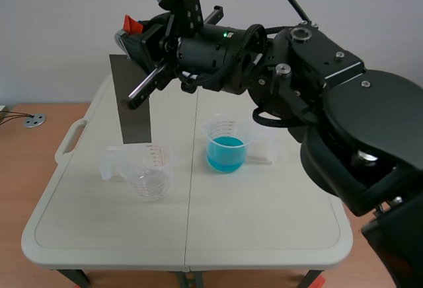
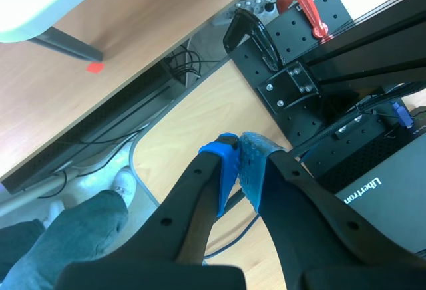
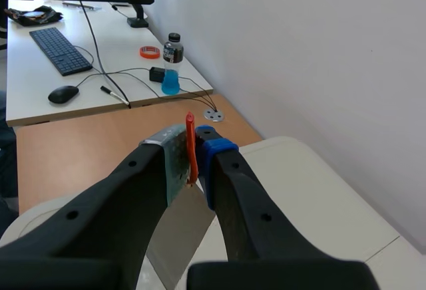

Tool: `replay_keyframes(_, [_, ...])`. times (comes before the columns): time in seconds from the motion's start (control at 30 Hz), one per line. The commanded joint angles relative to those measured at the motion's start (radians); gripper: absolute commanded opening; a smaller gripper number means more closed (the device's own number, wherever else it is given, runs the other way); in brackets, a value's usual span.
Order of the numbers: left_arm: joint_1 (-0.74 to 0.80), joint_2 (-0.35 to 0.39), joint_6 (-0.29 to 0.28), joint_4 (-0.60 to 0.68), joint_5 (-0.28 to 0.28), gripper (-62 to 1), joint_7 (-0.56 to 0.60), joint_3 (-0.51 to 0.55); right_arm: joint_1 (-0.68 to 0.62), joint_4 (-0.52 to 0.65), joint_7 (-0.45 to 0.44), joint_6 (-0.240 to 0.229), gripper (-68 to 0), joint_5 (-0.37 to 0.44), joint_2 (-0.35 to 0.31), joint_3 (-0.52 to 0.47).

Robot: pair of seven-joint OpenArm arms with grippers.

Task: Hold the metal plate by the orange handle, dip it into the blue solution, take it out and point at it, then put the plate back in the beaker on the left.
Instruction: 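Move the plate over the blue solution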

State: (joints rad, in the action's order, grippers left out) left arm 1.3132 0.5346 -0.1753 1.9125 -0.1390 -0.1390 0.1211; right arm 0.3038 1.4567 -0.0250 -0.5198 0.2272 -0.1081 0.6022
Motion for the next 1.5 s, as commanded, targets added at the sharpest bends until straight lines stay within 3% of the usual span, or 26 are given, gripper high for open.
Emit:
replay_keyframes(0.0, [0.003, -0.002, 0.001, 0.003, -0.005, -59.3, 0.011, -0.001, 0.023, 0.020, -0.019, 0.003, -66.2, 0.011, -0.006, -0.019])
replay_keyframes(0.43, [0.003, 0.001, 0.001, 0.003, -0.005, -59.3, 0.011, -0.001, 0.023, 0.050, 0.031, 0.003, -66.2, 0.011, -0.009, -0.126])
replay_keyframes(0.6, [0.003, 0.005, -0.001, 0.003, -0.005, -59.3, 0.018, -0.001, 0.023, 0.088, 0.039, -0.001, -66.2, 0.011, -0.039, -0.163])
replay_keyframes(0.87, [-0.002, 0.077, -0.003, 0.003, -0.006, -59.3, 0.014, -0.001, 0.023, 0.127, 0.045, -0.005, -66.2, 0.012, -0.105, -0.214])
replay_keyframes(1.23, [-0.192, 0.169, -0.003, 0.003, -0.010, -59.3, 0.015, -0.002, 0.023, 0.131, 0.045, -0.032, -66.2, 0.053, -0.181, -0.280])
replay_keyframes(1.37, [-0.319, 0.184, -0.005, 0.003, -0.084, -59.3, 0.014, -0.012, 0.023, 0.131, 0.045, -0.039, -66.2, 0.061, -0.195, -0.285])
replay_keyframes(1.47, [-0.425, 0.184, -0.024, 0.003, -0.108, -59.3, 0.013, -0.034, 0.023, 0.131, 0.045, -0.050, -66.2, 0.072, -0.205, -0.286])
